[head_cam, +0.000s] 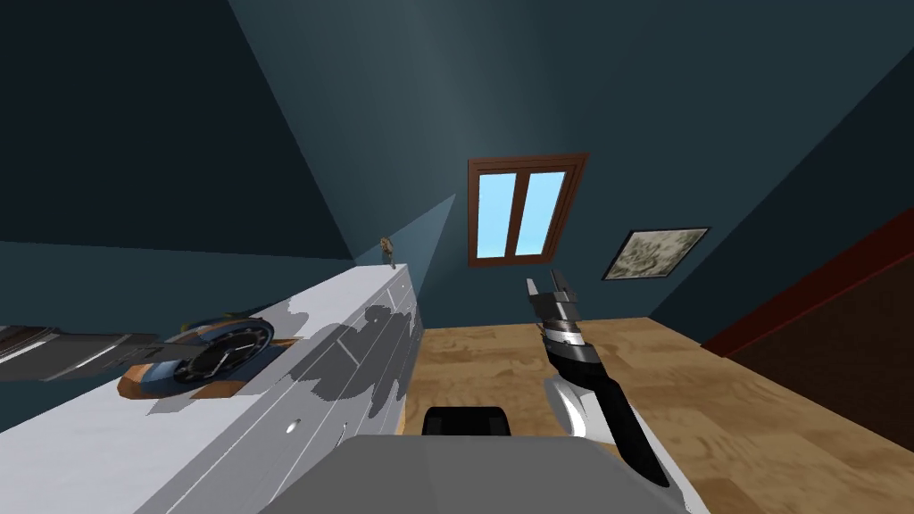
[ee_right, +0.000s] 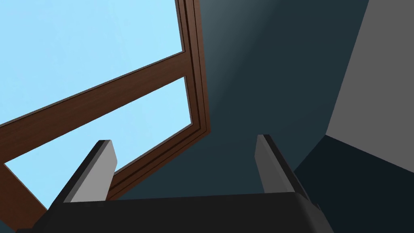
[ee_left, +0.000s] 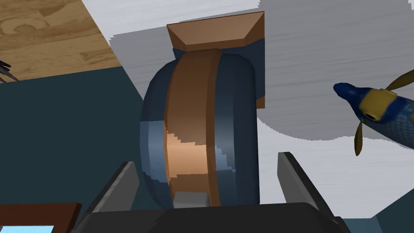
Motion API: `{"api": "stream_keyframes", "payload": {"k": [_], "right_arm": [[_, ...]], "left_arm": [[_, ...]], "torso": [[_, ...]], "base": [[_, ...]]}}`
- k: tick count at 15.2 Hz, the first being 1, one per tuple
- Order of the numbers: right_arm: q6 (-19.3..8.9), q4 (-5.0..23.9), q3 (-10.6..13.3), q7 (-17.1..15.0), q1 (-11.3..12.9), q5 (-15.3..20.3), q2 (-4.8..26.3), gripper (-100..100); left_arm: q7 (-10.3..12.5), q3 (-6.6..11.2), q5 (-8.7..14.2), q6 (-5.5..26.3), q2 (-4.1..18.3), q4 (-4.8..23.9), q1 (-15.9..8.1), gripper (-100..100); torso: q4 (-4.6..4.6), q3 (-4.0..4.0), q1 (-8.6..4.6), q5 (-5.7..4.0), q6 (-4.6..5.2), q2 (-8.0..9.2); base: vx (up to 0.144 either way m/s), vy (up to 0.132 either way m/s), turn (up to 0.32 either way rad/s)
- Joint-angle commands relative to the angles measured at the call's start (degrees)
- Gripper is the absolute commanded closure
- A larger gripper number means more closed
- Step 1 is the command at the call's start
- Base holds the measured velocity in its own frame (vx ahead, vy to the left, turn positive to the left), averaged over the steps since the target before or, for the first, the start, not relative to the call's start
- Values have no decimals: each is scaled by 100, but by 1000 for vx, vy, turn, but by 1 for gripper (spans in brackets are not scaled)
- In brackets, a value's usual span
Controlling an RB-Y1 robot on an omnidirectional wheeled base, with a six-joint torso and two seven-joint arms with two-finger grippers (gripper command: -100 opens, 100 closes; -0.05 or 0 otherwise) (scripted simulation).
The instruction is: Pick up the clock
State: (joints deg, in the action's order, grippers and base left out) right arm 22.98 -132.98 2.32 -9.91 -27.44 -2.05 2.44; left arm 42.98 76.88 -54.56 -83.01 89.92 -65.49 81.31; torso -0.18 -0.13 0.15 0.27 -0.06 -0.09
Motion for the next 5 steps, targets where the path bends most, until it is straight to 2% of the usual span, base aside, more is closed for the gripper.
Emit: {"api": "stream_keyframes", "payload": {"k": [1,2,3,4,5], "right_arm": [[0,0,0,0,0,0,0,0],[0,0,0,0,0,0,0,0],[0,0,0,0,0,0,0,0],[0,0,-1,0,0,0,0,0],[0,0,-1,0,0,0,1,0]], "left_arm": [[-115,-185,28,129,-43,31,-53,-100],[-43,-79,10,54,-19,12,-24,-100],[26,74,-7,-40,48,24,21,100],[47,111,-12,-64,61,23,32,100],[-15,9,5,21,29,22,5,100]], "torso": [[0,0,0,0,0,0],[-1,-2,-4,-2,0,-3],[-1,-2,-2,-3,-1,-3],[1,1,9,-2,-2,3],[2,6,19,2,-3,11]], "base": [[33,-54,-68],[21,-29,-20],[-7,17,69],[-23,43,92],[-13,25,26]]}}
